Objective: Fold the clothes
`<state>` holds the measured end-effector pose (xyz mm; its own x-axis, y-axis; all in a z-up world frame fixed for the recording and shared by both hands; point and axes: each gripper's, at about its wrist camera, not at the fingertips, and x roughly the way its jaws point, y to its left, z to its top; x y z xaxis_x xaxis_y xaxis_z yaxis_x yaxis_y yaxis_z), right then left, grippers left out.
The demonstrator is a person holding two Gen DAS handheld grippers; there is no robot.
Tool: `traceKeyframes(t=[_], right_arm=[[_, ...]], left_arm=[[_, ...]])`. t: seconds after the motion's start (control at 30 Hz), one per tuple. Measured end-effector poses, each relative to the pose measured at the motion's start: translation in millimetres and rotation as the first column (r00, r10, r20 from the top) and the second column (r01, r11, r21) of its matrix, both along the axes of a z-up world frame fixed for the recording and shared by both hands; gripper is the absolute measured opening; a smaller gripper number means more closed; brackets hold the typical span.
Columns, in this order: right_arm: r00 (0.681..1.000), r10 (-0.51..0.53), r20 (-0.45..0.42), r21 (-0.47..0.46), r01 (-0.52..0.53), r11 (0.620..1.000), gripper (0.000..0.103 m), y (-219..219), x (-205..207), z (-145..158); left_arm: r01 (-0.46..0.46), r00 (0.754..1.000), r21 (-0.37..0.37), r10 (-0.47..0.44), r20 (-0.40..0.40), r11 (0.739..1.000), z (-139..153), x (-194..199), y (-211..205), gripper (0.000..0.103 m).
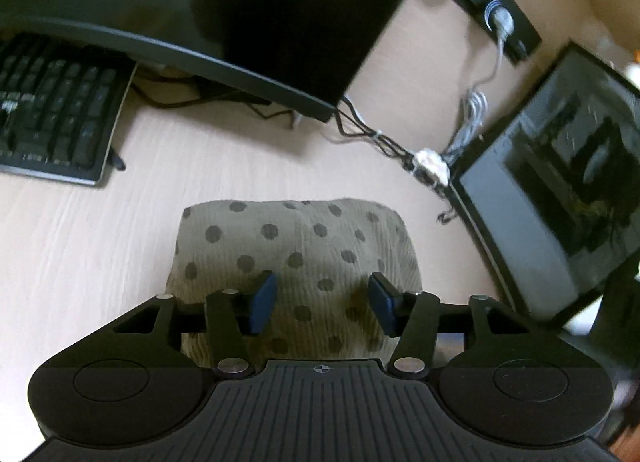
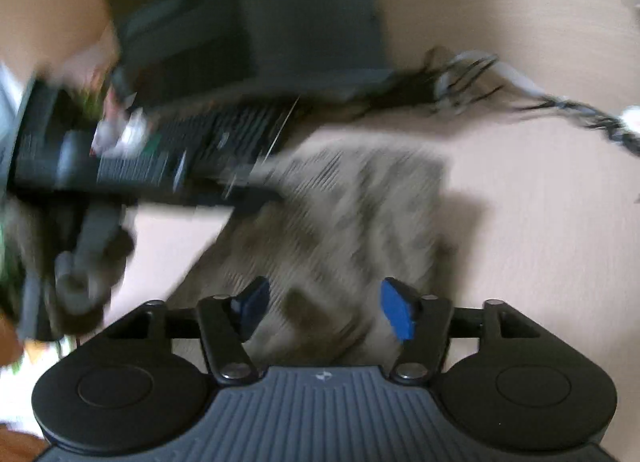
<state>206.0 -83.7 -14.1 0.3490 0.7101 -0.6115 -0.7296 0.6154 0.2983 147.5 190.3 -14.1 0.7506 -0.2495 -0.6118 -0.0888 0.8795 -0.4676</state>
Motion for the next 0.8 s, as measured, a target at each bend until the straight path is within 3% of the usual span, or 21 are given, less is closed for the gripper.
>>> traceKeyframes(t=[0.1, 0.13, 0.2, 0.27, 0.33, 0.4, 0.5, 0.6, 0.7, 0.8], right_arm=[[0.995, -0.100, 0.016, -0.014, 0.100, 0.995, 0.071, -6.0, 22.8, 4.0], [0.992, -0.121, -0.023, -0.010, 0.120, 0.993, 0.071, -5.7, 33.6, -1.7], [0.984, -0.123, -0.130, 0.010, 0.126, 0.992, 0.056, -0.1, 48.7, -17.1], [0.971, -0.111, -0.211, 0.035, 0.121, 0.992, 0.019, 6.4, 58.3, -28.3], [0.980, -0.096, -0.177, 0.075, 0.111, 0.991, 0.009, 8.1, 54.9, -17.2], [0.994, -0.103, -0.028, 0.046, 0.104, 0.993, 0.009, 4.3, 50.5, 1.8], [0.982, -0.129, 0.138, -0.128, 0.146, 0.981, 0.009, 5.3, 57.4, -1.4], [0.977, -0.173, 0.129, -0.137, 0.190, 0.972, 0.009, -9.6, 57.3, -4.4], [0.974, -0.200, 0.108, -0.124, 0.213, 0.969, 0.009, -24.6, 54.2, -5.0], [0.995, -0.088, 0.049, 0.005, 0.088, 0.996, 0.030, -32.4, 25.2, 5.4]], left_arm=[[0.015, 1.000, 0.020, -0.015, 0.001, 1.000, 1.3, 0.0, -4.2, 0.064], [0.015, 1.000, 0.017, -0.015, 0.000, 1.000, 1.9, -0.5, -4.4, 0.067], [0.013, 1.000, 0.014, -0.013, -0.001, 1.000, 2.8, -2.3, -4.3, 0.070], [0.008, 1.000, 0.016, -0.008, -0.008, 1.000, 5.9, -5.9, -4.9, 0.070], [0.015, 1.000, 0.014, -0.015, -0.013, 1.000, 10.0, -12.3, -6.4, 0.077], [0.042, 0.999, -0.006, -0.042, -0.016, 0.999, 10.7, -19.8, -8.5, 0.079], [0.069, 0.996, -0.013, -0.070, -0.050, 0.998, 4.5, -28.3, -18.3, 0.082], [0.106, 0.993, 0.016, -0.105, -0.058, 0.994, 6.1, -41.6, -26.8, 0.086], [0.132, 0.989, -0.012, -0.133, -0.071, 0.991, 5.8, -54.6, -30.2, 0.090], [0.143, 0.986, -0.023, -0.144, -0.087, 0.989, 0.2, -64.8, -36.6, 0.092]])
